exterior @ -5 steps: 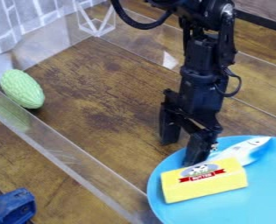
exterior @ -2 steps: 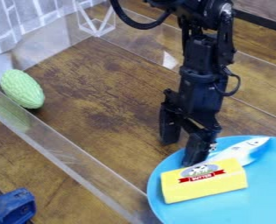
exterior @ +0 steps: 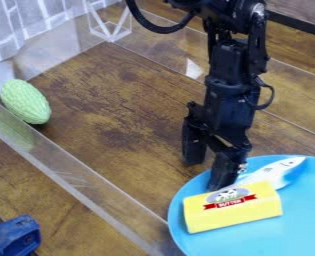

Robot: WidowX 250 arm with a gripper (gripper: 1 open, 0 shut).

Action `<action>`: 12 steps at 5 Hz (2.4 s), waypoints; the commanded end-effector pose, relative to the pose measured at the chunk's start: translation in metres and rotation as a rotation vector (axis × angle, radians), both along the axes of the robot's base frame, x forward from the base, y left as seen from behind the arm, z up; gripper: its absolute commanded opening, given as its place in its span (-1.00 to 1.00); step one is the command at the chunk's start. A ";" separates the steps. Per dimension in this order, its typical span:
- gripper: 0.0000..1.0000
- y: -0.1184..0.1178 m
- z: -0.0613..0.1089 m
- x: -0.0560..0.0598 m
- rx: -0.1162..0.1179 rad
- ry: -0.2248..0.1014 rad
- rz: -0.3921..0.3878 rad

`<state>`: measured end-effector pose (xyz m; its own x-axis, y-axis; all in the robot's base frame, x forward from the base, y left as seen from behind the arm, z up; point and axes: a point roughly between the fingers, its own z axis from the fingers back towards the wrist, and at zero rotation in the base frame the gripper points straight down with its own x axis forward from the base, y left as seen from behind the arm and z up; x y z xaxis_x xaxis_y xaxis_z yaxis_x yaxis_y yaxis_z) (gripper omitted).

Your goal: Remove the white object from inside the blue tray and put it on the table

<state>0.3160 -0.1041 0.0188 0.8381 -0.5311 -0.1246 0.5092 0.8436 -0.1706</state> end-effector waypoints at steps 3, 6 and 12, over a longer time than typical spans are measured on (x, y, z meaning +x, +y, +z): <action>1.00 -0.005 -0.012 -0.007 -0.014 0.053 -0.040; 1.00 -0.009 -0.013 -0.009 -0.019 0.066 -0.061; 1.00 -0.015 -0.007 -0.012 -0.021 0.083 -0.115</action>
<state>0.3080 -0.1138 0.0173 0.7812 -0.6007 -0.1697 0.5618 0.7951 -0.2285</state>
